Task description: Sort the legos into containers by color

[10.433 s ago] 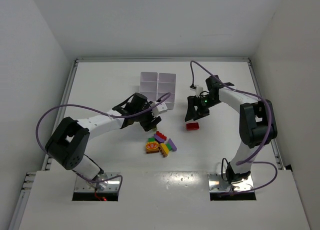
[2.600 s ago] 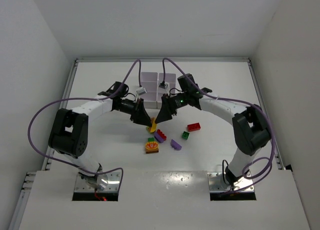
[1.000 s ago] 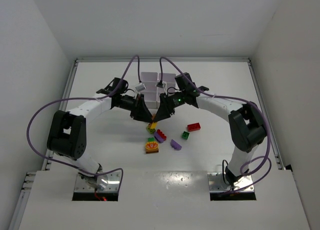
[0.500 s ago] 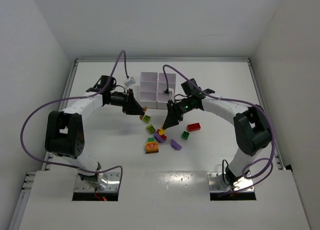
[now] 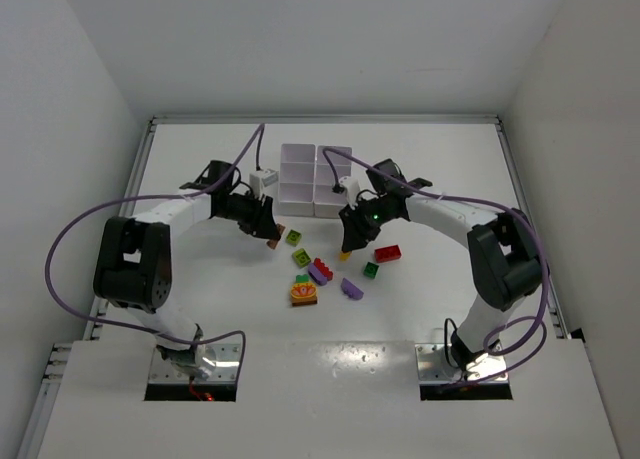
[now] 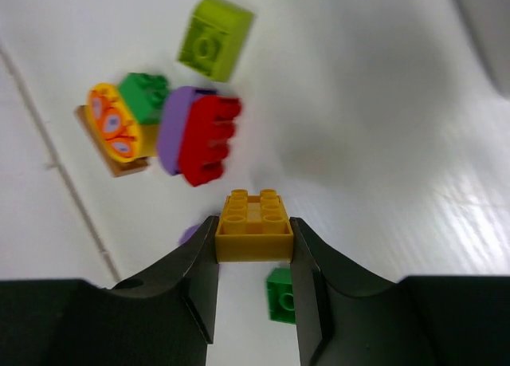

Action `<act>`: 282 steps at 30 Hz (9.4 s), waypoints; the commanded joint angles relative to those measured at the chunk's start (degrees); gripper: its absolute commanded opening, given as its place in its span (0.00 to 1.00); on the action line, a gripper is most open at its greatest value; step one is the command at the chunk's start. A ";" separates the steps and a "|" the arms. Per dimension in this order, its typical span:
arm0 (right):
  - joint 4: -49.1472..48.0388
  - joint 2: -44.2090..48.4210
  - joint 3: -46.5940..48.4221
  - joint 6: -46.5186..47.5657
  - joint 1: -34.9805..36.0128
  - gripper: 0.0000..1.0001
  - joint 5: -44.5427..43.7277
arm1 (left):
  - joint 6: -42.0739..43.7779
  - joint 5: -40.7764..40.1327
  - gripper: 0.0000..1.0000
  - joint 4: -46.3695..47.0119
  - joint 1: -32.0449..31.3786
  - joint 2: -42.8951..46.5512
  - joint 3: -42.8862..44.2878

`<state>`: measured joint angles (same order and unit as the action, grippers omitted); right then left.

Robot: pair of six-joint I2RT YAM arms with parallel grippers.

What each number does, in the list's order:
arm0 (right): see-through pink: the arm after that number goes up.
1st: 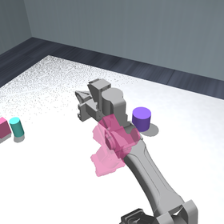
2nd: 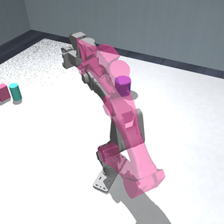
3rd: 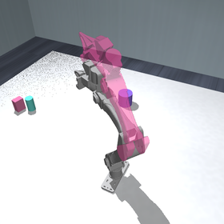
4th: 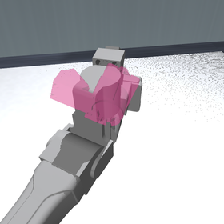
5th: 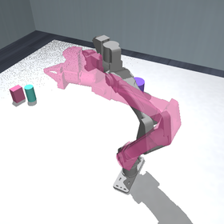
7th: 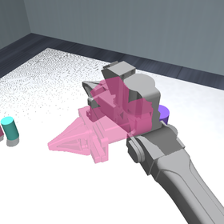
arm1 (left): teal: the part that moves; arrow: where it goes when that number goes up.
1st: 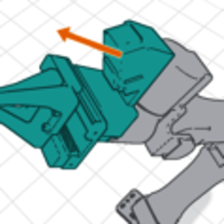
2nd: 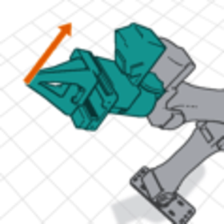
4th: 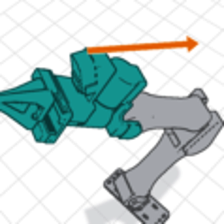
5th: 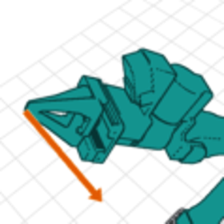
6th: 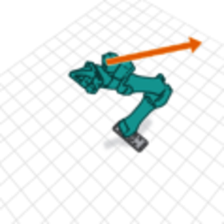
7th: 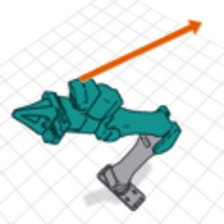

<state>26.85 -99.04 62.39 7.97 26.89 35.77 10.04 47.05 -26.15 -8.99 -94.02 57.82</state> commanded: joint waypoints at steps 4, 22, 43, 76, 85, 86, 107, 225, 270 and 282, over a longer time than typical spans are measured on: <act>-4.70 1.04 0.45 0.21 0.00 0.25 -12.12 | -4.41 -11.19 0.24 1.37 -0.94 1.56 -3.07; -4.18 11.94 -1.75 2.84 0.53 0.70 -12.21 | 5.67 -11.81 0.98 -2.05 -8.31 18.94 -7.90; 1.27 27.05 -11.76 5.30 -8.34 0.70 -21.79 | 105.43 -1.08 0.61 -46.18 -16.75 1.04 9.24; 5.93 40.60 -17.39 3.11 -20.12 0.70 -21.80 | 129.87 -9.17 0.55 -39.41 -25.63 -14.53 15.48; 6.99 41.65 -17.92 3.11 -21.70 0.70 -21.79 | 135.06 -10.40 0.55 -43.37 -25.63 -15.24 13.90; 6.99 41.65 -17.92 3.11 -21.71 0.70 -21.79 | 135.67 -10.40 0.55 -43.37 -25.63 -15.23 13.29; 8.04 40.43 -16.17 2.58 -22.24 0.70 -17.67 | 120.41 -0.73 0.06 -35.73 -25.63 -7.68 6.95; 3.03 7.46 2.74 -15.17 -8.44 0.00 30.94 | 0.06 30.71 0.61 0.05 -12.98 -0.37 5.71; 15.86 6.06 2.47 2.75 -13.80 0.00 7.14 | 33.31 9.58 0.02 -29.52 0.29 -9.36 9.25; 10.41 6.58 -1.13 2.05 -14.33 0.08 -14.32 | 16.15 -17.08 0.10 -5.23 -0.76 1.46 0.81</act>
<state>39.46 -94.45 61.80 9.06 12.86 28.08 29.56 35.90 -36.71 -9.08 -96.55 60.82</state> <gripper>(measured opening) 0.210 0.423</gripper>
